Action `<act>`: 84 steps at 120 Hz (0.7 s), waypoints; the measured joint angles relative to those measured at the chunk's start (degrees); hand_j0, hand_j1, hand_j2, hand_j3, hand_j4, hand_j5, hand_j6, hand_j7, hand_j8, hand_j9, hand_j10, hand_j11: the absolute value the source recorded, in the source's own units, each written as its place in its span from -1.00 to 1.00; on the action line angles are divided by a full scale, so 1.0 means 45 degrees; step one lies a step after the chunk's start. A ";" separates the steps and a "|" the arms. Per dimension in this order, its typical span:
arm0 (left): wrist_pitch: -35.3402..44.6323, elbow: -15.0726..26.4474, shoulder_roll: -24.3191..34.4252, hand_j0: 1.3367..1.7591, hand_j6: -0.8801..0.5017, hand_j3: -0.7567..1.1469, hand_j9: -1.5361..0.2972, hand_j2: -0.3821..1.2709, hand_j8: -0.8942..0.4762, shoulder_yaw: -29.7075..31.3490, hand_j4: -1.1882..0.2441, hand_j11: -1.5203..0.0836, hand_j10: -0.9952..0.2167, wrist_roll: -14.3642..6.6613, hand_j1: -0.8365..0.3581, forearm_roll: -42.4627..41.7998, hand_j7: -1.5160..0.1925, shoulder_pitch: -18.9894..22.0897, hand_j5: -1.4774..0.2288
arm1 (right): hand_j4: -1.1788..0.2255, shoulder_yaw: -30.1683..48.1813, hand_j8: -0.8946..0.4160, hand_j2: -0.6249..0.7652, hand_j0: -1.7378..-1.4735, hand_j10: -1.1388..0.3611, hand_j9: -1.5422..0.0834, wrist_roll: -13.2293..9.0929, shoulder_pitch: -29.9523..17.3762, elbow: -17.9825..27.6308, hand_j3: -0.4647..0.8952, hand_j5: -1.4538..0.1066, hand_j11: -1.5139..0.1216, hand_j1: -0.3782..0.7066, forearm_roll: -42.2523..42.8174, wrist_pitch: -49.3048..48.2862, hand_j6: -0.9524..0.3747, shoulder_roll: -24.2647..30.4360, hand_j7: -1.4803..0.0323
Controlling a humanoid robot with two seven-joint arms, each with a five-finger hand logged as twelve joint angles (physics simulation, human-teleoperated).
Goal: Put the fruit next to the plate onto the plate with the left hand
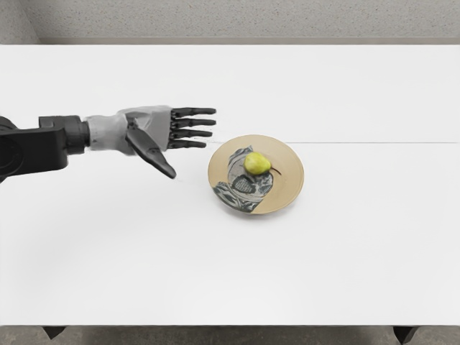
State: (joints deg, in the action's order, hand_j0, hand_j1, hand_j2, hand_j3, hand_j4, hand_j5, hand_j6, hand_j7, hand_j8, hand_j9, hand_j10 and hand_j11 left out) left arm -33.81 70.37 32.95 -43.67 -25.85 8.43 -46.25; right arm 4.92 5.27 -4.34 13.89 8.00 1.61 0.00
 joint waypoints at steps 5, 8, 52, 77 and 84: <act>-0.0088 -0.0003 0.0362 0.52 0.25 -0.20 0.65 -0.53 0.28 -0.0110 0.63 0.86 0.61 -0.0005 0.95 -0.0318 0.74 0.0005 0.70 | 0.66 0.0000 0.34 -0.11 -0.40 0.50 0.87 0.0000 0.0002 0.0000 -0.32 0.84 0.83 -0.91 0.0000 -0.0002 0.41 0.0000 0.93; -0.0126 -0.0005 0.0755 0.52 0.25 -0.20 0.65 -0.53 0.28 -0.0157 0.63 0.86 0.61 -0.0008 0.95 -0.0457 0.74 0.0005 0.70 | 0.66 0.0000 0.34 -0.11 -0.40 0.50 0.87 0.0000 0.0003 0.0000 -0.32 0.84 0.83 -0.91 0.0000 -0.0001 0.41 0.0000 0.93; -0.0266 -0.0789 0.4590 0.52 0.26 -0.20 0.67 -0.53 0.30 -0.0252 0.65 0.88 0.63 -0.0051 0.97 -0.0942 0.76 0.0560 0.72 | 0.66 0.0001 0.34 -0.11 -0.40 0.50 0.87 0.0000 0.0007 0.0000 -0.32 0.84 0.83 -0.91 0.0000 -0.0001 0.41 0.0000 0.93; -0.0273 -0.0861 0.5269 0.52 0.27 -0.20 0.67 -0.54 0.30 -0.0233 0.65 0.89 0.63 -0.0055 0.98 -0.0952 0.77 0.1026 0.72 | 0.66 0.0002 0.34 -0.11 -0.40 0.50 0.87 0.0000 0.0006 0.0000 -0.32 0.84 0.83 -0.91 0.0000 0.0003 0.41 0.0000 0.93; -0.0274 -0.0866 0.5340 0.52 0.27 -0.20 0.67 -0.54 0.30 -0.0232 0.65 0.89 0.64 -0.0055 0.98 -0.0951 0.77 0.1042 0.72 | 0.66 0.0001 0.34 -0.11 -0.40 0.50 0.87 0.0000 0.0005 0.0000 -0.32 0.84 0.83 -0.91 0.0000 0.0003 0.41 0.0000 0.93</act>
State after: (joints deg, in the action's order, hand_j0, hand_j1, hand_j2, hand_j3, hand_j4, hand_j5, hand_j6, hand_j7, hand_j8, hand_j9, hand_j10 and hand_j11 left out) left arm -35.04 66.47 56.98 -44.72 -26.10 4.15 -41.56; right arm 4.93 5.27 -4.31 13.89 8.00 1.62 0.00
